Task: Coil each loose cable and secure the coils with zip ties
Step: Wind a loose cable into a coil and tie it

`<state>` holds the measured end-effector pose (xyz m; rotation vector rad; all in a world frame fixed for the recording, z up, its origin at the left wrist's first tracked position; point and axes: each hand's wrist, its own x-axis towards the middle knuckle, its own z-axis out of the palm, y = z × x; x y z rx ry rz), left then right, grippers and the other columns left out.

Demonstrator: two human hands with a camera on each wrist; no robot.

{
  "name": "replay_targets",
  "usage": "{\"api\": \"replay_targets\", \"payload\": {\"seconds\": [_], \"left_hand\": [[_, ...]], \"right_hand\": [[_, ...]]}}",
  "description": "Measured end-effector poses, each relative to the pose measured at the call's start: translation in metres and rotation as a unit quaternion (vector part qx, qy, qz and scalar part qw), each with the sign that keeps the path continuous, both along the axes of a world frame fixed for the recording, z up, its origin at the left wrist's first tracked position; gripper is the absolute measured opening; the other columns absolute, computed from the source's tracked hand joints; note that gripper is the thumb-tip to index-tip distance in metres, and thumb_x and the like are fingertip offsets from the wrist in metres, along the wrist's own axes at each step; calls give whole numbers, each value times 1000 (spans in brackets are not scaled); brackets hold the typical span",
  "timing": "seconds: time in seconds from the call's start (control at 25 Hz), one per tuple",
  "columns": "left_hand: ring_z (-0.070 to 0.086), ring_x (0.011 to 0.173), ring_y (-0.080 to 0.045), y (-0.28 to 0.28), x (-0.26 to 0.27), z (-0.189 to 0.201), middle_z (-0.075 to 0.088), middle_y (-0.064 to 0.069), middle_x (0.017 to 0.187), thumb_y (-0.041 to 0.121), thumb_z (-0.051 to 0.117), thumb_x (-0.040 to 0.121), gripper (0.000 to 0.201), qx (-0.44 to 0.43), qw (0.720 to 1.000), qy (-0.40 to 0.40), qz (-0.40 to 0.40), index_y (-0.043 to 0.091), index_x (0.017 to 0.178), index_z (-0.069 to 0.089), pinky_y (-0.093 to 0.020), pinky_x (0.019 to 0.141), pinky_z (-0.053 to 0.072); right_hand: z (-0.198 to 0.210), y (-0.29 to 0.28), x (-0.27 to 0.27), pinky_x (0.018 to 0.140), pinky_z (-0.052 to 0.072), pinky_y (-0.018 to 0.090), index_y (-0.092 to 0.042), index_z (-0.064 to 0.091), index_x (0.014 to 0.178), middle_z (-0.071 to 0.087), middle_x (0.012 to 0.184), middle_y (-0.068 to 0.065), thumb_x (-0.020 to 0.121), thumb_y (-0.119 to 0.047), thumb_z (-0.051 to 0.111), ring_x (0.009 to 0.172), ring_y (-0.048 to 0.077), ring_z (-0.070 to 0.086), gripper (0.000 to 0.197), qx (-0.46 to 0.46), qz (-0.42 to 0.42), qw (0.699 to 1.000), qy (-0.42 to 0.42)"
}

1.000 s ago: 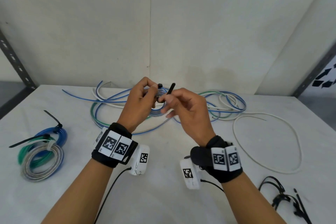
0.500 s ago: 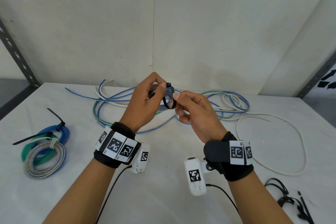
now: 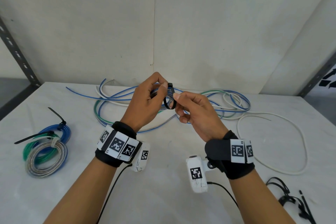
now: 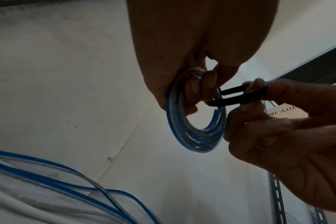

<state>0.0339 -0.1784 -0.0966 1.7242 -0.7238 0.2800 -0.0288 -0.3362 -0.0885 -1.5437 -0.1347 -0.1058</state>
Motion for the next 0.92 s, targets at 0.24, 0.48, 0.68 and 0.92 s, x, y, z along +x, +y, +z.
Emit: {"api": "replay_targets", "payload": {"seconds": [0.24, 0.48, 0.68, 0.92], "left_hand": [[37, 61, -34, 0, 0, 0, 51, -21, 68, 15, 47, 105, 19, 7, 1000, -3, 1, 6, 89, 50, -32, 56, 31], [40, 60, -32, -2, -1, -2, 54, -15, 66, 18, 47, 104, 19, 12, 1000, -16, -3, 8, 88, 50, -36, 56, 35], [50, 65, -39, -7, -3, -5, 60, -13, 70, 25, 45, 104, 21, 16, 999, -30, -15, 10, 91, 51, -51, 60, 45], [54, 65, -39, -8, -4, -4, 61, -9, 70, 22, 47, 105, 20, 20, 999, -51, -2, 9, 92, 53, -50, 61, 47]], "right_hand": [[-2, -2, 1, 52, 35, 25, -11, 68, 73, 59, 76, 5, 101, -18, 57, 64, 15, 41, 31, 12, 14, 1000, 1], [-2, 0, 2, 50, 33, 23, -9, 66, 73, 60, 78, 8, 100, -19, 58, 61, 14, 41, 30, 25, -8, 1000, 5], [4, 2, 0, 47, 30, 23, -11, 67, 71, 49, 61, 4, 100, -21, 59, 55, 14, 39, 31, 36, -37, 999, 17], [5, 5, 1, 46, 28, 22, -17, 69, 63, 47, 61, 5, 99, -21, 60, 53, 13, 38, 37, 86, -38, 994, 63]]}}
